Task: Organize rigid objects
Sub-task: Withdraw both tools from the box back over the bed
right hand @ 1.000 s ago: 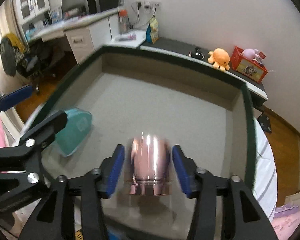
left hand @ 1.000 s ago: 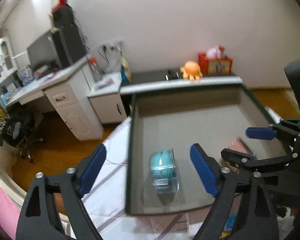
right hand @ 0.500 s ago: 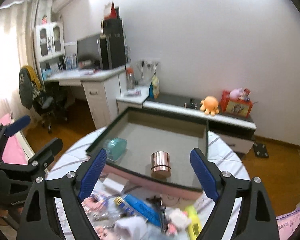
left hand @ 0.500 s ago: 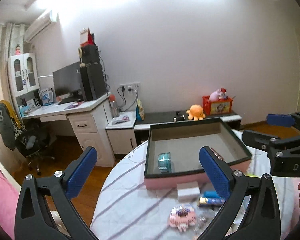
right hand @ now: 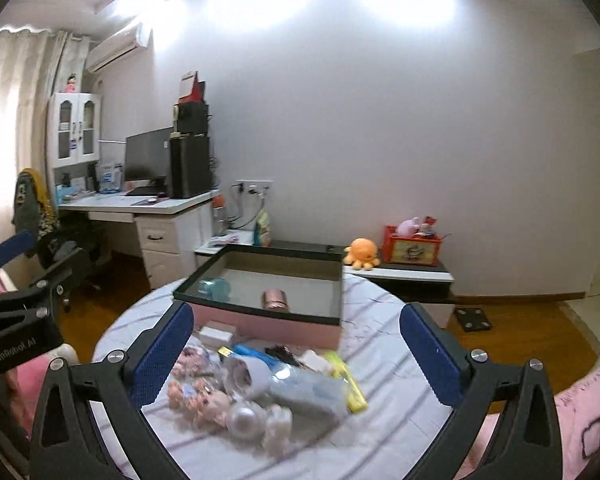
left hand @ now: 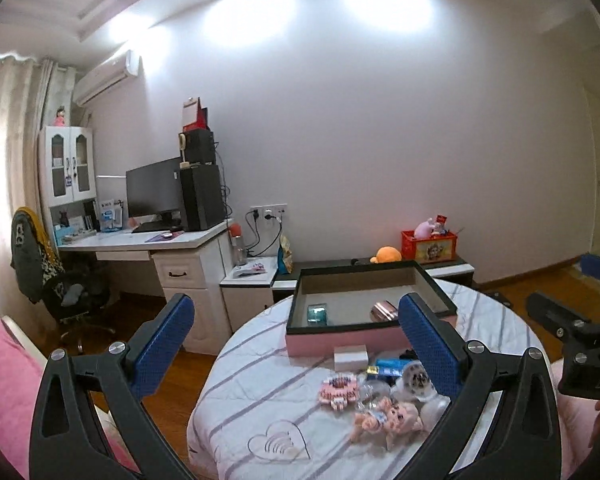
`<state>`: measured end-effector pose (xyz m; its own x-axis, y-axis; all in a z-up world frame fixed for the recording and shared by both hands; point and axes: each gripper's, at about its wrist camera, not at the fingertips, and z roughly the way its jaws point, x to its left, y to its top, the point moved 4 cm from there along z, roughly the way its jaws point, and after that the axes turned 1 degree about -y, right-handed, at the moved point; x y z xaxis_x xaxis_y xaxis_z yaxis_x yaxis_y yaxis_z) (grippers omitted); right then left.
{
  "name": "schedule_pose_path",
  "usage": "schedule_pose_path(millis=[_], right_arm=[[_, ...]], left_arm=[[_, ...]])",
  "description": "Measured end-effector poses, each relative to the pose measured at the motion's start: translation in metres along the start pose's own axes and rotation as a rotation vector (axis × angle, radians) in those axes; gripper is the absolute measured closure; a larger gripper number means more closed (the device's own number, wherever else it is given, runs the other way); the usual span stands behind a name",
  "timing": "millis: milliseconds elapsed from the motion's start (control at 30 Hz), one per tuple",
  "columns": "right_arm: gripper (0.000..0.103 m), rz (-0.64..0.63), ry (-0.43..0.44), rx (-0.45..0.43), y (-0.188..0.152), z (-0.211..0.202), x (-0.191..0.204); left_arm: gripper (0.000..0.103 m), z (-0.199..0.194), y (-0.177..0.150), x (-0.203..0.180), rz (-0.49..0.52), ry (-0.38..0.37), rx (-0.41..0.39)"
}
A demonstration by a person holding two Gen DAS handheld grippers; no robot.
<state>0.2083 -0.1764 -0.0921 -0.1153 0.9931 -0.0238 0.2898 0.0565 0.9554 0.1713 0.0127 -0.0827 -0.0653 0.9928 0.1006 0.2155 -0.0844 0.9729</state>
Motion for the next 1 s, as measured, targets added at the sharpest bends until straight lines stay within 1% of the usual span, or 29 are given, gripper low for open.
schedule_pose_path(millis=[267, 467, 633, 767, 1000], right_arm=[[0.000, 0.028, -0.032, 0.006, -0.018, -0.028, -0.015], [0.000, 0.046, -0.047, 0.018, -0.026, -0.032, -0.024], [0.000, 0.050, -0.057, 0.032, -0.031, -0.029, -0.028], [0.000, 0.058, -0.061, 0.063, -0.040, -0.022, -0.032], [0.000, 0.084, -0.063, 0.162, -0.067, 0.005, -0.041]], left_arm=[[0.000, -0.009, -0.013, -0.012, 0.031, -0.030, 0.039], [0.000, -0.011, -0.019, -0.016, 0.031, -0.054, 0.054], [0.000, -0.004, -0.028, -0.016, 0.031, -0.059, 0.088], [0.000, 0.007, -0.041, -0.012, 0.030, -0.071, 0.135], [0.000, 0.041, -0.083, -0.015, 0.018, -0.112, 0.277]])
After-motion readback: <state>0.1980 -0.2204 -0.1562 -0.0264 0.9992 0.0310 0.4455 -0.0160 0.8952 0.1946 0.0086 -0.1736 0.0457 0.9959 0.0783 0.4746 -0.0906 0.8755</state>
